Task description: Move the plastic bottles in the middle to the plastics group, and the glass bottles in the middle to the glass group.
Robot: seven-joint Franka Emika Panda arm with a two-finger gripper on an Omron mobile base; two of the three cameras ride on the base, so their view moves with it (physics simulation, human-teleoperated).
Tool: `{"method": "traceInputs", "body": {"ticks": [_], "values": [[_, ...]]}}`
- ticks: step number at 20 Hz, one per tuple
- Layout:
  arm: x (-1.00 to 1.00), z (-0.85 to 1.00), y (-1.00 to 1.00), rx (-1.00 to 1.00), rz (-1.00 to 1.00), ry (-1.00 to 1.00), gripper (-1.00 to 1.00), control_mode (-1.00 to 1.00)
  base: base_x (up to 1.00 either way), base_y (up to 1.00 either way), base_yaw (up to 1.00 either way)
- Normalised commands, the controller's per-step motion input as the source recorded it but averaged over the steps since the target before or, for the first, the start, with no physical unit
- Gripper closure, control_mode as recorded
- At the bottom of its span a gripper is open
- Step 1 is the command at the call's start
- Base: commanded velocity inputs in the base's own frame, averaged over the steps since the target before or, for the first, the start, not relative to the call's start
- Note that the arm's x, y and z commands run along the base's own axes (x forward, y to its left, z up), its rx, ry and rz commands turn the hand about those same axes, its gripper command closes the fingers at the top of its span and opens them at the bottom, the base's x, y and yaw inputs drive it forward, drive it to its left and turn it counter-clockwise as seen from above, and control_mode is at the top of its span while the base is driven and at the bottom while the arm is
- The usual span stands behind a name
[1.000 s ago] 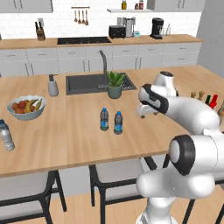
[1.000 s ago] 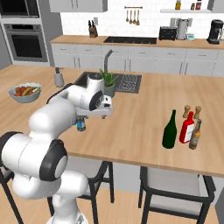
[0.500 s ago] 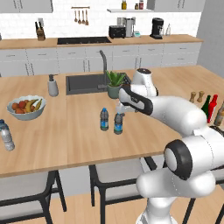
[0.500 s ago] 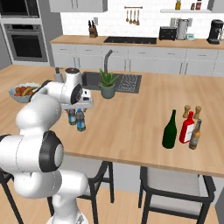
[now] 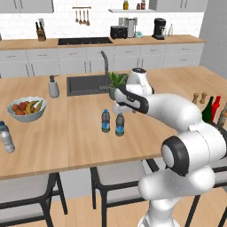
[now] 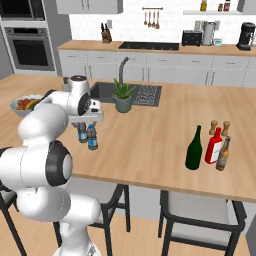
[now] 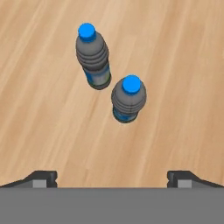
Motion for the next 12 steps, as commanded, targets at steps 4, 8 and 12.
{"method": "traceInputs", "body": {"ticks": [4, 8, 12], "values": [[0.46, -0.03, 0.0, 0.0, 0.0, 0.03, -1.0, -1.0, 0.0, 0.0, 0.0], [0.39, -0.14, 0.0, 0.0, 0.0, 0.0, -1.0, -1.0, 0.0, 0.0, 0.0], [0.27, -0.14, 0.0, -0.02, 0.0, 0.0, -1.0, -1.0, 0.0, 0.0, 0.0]]}}
